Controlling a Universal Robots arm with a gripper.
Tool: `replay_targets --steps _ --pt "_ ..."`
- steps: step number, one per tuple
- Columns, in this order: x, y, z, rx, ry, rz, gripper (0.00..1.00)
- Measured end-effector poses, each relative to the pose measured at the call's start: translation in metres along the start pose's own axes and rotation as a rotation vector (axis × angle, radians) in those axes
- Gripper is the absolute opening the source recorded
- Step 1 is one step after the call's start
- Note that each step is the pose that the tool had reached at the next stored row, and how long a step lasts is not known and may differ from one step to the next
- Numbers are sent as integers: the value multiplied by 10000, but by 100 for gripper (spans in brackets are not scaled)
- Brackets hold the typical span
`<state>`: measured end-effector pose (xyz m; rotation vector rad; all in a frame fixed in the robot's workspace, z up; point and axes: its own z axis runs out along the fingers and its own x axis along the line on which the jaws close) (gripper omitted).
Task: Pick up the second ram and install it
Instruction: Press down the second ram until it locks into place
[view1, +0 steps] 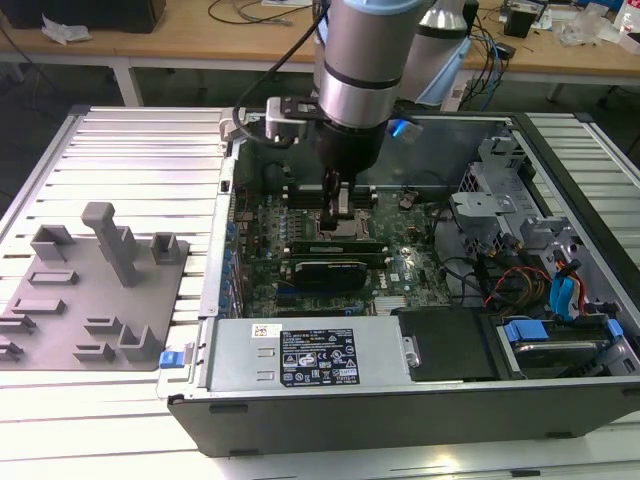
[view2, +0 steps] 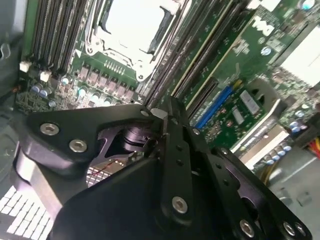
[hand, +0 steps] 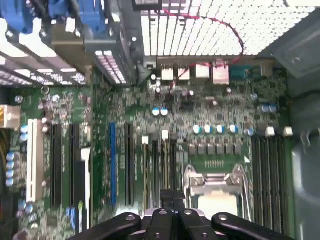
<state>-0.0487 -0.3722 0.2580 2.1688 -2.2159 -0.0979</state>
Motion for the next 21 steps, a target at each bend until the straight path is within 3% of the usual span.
replay_targets --steps 7,10,15,16,20,21 --pt "7 130 279 -2 4 -1 11" --pt "7 138 311 -3 3 -1 11" --pt "4 127 290 14 -24 -1 11" --pt "4 88 225 0 -2 0 11" --pt "-1 -140 168 -15 -3 -1 11" --pt "-2 -156 144 -16 -2 0 11"
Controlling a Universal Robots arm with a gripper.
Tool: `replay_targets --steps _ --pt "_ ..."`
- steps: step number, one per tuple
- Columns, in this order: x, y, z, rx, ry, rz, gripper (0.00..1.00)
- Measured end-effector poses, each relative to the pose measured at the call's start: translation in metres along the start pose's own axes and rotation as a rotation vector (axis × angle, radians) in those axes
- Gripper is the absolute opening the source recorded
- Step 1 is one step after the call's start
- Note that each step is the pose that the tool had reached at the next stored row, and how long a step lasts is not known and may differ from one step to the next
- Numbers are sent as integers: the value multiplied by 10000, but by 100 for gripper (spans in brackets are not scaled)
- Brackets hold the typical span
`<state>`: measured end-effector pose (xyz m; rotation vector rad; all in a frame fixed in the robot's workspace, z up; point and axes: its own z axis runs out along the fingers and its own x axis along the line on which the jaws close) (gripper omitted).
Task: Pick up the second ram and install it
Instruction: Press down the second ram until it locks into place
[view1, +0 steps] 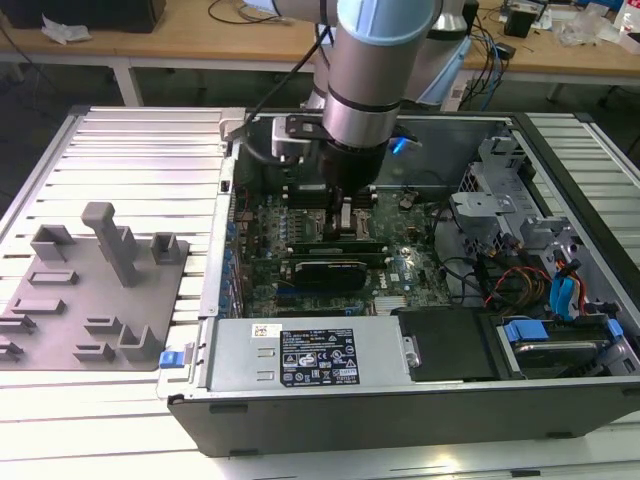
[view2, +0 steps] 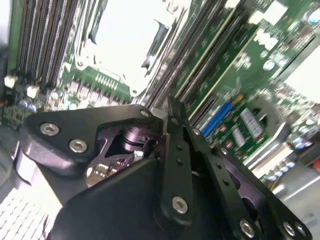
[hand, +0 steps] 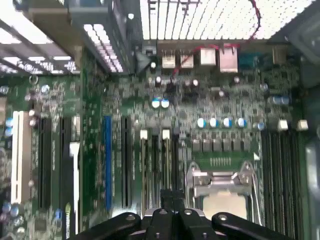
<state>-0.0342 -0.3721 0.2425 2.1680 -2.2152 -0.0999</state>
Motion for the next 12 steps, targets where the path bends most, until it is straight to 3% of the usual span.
replay_targets --steps 4,7,12 --pt "-10 -10 -371 0 0 1 11" --pt "-11 -3 -472 0 0 0 11" --pt "-11 -2 -481 1 0 -1 11"
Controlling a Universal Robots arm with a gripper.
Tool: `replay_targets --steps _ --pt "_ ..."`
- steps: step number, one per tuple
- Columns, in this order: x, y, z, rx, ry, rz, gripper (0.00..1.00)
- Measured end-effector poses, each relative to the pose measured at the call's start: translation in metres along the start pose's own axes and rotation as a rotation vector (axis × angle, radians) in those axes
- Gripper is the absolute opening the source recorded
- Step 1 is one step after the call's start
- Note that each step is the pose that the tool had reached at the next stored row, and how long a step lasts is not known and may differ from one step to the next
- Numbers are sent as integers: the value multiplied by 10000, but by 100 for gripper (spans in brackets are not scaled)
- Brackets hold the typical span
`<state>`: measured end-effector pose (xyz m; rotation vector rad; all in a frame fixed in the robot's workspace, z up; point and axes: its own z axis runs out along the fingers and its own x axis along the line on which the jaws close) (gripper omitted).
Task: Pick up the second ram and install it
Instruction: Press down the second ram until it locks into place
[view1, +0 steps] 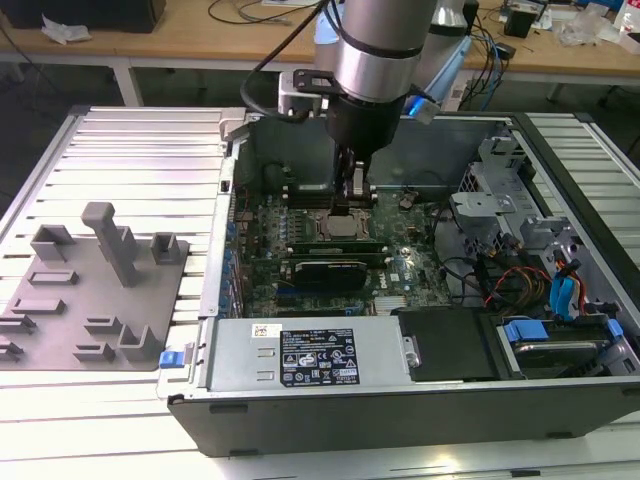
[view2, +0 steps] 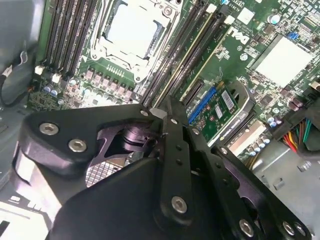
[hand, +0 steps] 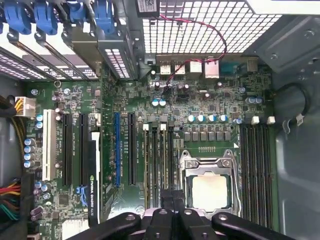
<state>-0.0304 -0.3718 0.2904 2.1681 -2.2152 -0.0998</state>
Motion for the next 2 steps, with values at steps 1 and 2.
replay_targets --steps 1,2 --pt "0 0 0 0 -1 0 11" --pt "0 0 0 0 0 0 11"
